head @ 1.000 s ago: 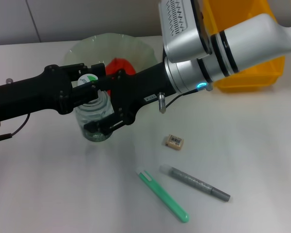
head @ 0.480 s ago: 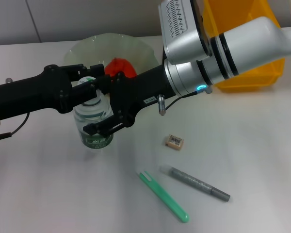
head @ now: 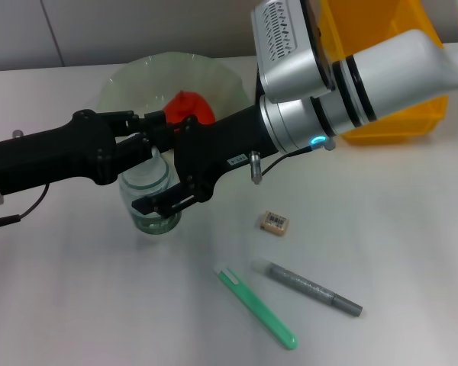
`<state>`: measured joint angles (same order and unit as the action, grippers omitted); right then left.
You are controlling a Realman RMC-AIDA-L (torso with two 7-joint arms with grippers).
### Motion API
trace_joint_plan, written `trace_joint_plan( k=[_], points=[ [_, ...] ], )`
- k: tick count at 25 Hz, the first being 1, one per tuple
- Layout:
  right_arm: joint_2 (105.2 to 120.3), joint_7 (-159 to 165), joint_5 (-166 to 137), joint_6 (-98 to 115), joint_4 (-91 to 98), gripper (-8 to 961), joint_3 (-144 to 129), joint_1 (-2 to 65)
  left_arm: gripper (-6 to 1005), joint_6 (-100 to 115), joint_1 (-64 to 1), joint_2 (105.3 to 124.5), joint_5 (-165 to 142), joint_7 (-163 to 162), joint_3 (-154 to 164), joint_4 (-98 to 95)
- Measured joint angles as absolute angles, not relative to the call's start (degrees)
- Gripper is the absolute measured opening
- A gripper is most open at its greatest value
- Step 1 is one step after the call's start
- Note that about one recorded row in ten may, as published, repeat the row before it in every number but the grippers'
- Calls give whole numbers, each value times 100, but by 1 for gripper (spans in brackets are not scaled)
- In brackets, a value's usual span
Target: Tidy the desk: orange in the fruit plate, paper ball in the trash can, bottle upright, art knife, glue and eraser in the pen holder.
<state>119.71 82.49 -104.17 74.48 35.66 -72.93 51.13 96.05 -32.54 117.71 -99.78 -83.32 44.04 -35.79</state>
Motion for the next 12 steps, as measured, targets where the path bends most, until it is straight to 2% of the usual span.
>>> trace_joint_plan(
  k=[3,12],
  points=[
    [11970,8248,-10414,7443,3562,785,-7268,5085,233,9605,-3220,11754,-9986,-8330,4403,-3577],
    [11970,8242,-10400,7327,3512,784,-7257,5045,163,9616,-3200,11748,-9974,-8273,4368,-3577]
  ],
)
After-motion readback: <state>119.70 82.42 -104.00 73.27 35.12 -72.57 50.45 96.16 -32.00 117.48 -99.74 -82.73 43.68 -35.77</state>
